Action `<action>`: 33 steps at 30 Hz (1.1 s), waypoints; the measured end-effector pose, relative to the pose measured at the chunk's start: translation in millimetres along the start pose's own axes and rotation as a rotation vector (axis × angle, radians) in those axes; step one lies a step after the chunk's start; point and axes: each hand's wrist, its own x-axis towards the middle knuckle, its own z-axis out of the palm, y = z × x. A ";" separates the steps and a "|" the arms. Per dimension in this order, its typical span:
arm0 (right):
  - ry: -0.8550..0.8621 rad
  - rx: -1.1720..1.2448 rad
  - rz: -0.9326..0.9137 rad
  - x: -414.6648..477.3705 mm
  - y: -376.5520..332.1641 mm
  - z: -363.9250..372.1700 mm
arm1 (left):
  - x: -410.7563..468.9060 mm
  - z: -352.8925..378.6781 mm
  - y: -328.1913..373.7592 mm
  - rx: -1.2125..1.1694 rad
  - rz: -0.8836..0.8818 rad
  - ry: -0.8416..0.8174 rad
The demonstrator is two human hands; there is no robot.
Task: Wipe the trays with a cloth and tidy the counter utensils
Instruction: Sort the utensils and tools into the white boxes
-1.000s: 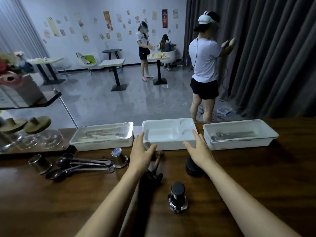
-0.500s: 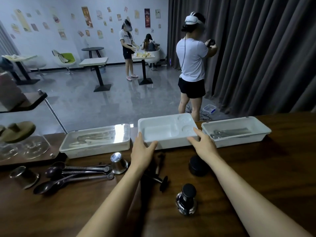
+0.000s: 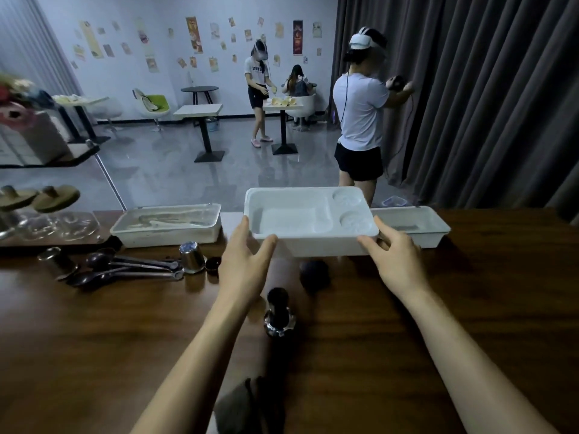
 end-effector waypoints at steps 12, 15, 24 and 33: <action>-0.058 -0.011 0.120 -94.1 94.4 -131.9 | -167.2 81.5 39.6 -0.111 0.015 -0.123; -0.066 0.028 0.167 -113.6 111.1 -136.3 | -188.5 86.8 34.3 -0.083 -0.039 -0.129; -0.066 0.011 0.234 -152.8 122.3 -118.6 | -216.7 77.6 4.2 -0.072 -0.086 -0.121; -0.061 0.018 0.242 -165.0 103.2 -95.8 | -210.7 59.4 -23.3 -0.041 -0.075 -0.101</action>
